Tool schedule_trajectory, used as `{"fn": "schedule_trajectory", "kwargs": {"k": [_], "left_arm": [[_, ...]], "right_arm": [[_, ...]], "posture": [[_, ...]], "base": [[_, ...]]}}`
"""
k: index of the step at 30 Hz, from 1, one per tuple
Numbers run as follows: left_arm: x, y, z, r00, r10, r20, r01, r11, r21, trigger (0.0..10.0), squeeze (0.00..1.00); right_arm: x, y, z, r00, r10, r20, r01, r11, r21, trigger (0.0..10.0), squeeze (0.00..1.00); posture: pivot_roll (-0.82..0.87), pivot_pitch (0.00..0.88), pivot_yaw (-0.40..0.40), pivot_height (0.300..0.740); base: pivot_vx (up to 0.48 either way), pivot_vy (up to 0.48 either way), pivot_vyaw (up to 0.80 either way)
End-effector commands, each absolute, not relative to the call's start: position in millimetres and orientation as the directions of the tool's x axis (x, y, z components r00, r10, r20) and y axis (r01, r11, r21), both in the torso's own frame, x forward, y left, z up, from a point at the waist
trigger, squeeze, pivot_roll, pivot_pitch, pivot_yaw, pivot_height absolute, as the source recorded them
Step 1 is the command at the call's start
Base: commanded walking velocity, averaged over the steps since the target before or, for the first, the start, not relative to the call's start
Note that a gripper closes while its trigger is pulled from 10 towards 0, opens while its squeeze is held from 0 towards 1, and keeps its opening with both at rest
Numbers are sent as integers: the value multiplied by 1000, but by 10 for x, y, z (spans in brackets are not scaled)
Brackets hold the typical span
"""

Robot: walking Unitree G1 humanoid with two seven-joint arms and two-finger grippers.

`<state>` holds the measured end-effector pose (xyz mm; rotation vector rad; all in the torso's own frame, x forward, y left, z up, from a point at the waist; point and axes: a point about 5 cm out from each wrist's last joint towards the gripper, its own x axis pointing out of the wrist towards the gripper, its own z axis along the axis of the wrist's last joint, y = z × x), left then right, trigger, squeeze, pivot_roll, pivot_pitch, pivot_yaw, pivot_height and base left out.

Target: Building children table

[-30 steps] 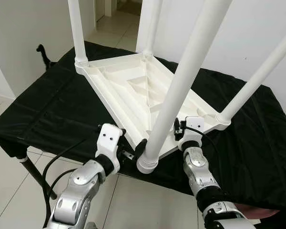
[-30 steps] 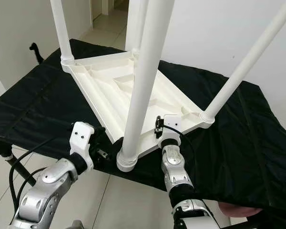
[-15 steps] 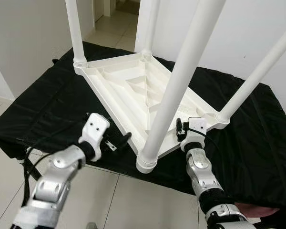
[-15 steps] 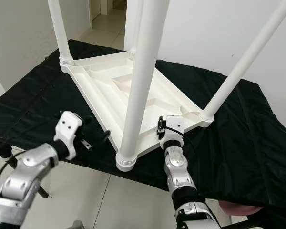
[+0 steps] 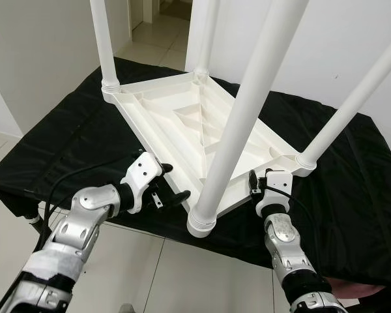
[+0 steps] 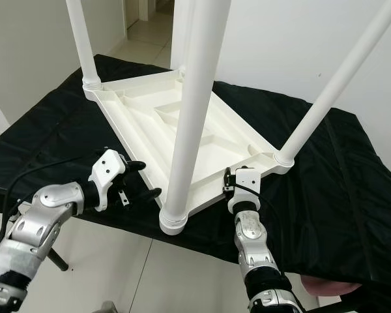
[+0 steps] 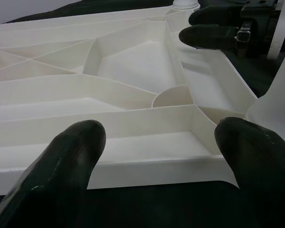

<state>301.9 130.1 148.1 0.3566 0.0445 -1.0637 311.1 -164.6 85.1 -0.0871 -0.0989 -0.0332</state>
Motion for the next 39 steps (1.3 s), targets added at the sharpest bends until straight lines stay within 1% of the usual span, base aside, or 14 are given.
{"fn": "schedule_trajectory", "kwargs": {"k": [1, 4, 6, 8, 9, 11, 12, 15, 20, 27, 28, 33, 37, 39], "left_arm": [[3032, 1299, 1466, 436, -866, -244, 887, 368, 280, 10000, 1000], [3050, 1322, 1474, 417, -870, -262, 894, 340, 293, 10000, 1000], [3089, 1343, 1478, 410, -865, -290, 891, 312, 329, 10000, 1000], [3112, 1357, 1469, 392, -858, -333, 891, 264, 369, 10000, 1000], [3113, 1357, 1456, 372, -857, -358, 898, 234, 374, 10000, 0], [3112, 1356, 1437, 337, -855, -393, 910, 188, 371, 10000, 0], [3112, 1356, 1437, 337, -855, -393, 910, 188, 371, 10000, 0], [3155, 1341, 1410, 296, -850, -436, 919, 130, 372, 10000, 0], [3182, 1302, 1405, 276, -848, -453, 920, 96, 381, 10000, 0], [3280, 1204, 1423, 291, -852, -436, 907, 100, 410, 10000, 0], [3315, 1144, 1441, 297, -858, -420, 897, 100, 430, 10000, 0], [3354, 1074, 1466, 297, -871, -391, 887, 100, 451, 10000, 0], [3358, 1033, 1475, 290, -882, -371, 890, 105, 444, 10000, 0], [3345, 997, 1444, 274, -885, -376, 894, 90, 438, 10000, 0]], "right_arm": [[3041, -1777, 730, 996, -74, 46, 78, 992, -97, 10000, 0], [3040, -1785, 733, 996, -77, 47, 81, 992, -97, 10000, 0], [3046, -1794, 739, 996, -80, 48, 85, 992, -98, 10000, 0], [3052, -1803, 748, 995, -83, 50, 87, 991, -98, 10000, 0], [3054, -1806, 751, 995, -83, 51, 88, 991, -98, 10000, 0], [3061, -1813, 757, 995, -85, 52, 90, 991, -98, 10000, 0], [3061, -1813, 757, 995, -85, 52, 90, 991, -98, 10000, 0], [3071, -1833, 771, 994, -92, 58, 97, 990, -100, 10000, 0], [3068, -1847, 779, 993, -98, 62, 104, 990, -99, 10000, 0], [3038, -1860, 764, 992, -111, 62, 117, 988, -97, 10000, 0], [3020, -1857, 755, 992, -113, 61, 119, 988, -97, 10000, 0], [2996, -1859, 741, 991, -117, 59, 123, 988, -97, 10000, 0], [2975, -1869, 729, 991, -123, 56, 128, 987, -97, 10000, 0], [2964, -1869, 719, 991, -124, 53, 129, 987, -97, 10000, 0]], "posture": [[20, 0, -65, 740], [15, 0, -59, 740], [13, 0, -53, 740], [11, 0, -52, 740], [11, 0, -50, 740], [10, 0, -47, 740], [10, 0, -47, 740], [1, 0, -38, 740], [1, 0, -38, 740], [-19, 0, -22, 740], [-27, 0, -19, 740], [-39, 0, -9, 740], [-43, 0, -8, 740], [-45, 0, -8, 740]], "base": [[0, 0, 0], [0, 0, 0], [0, 0, 0], [0, 0, 0], [0, 0, 0], [0, 0, 0], [0, 0, 0], [0, 0, 0], [0, 0, 0], [0, 0, 0], [0, 0, 0], [0, 0, 0], [0, 0, 0], [0, 0, 0]]}}
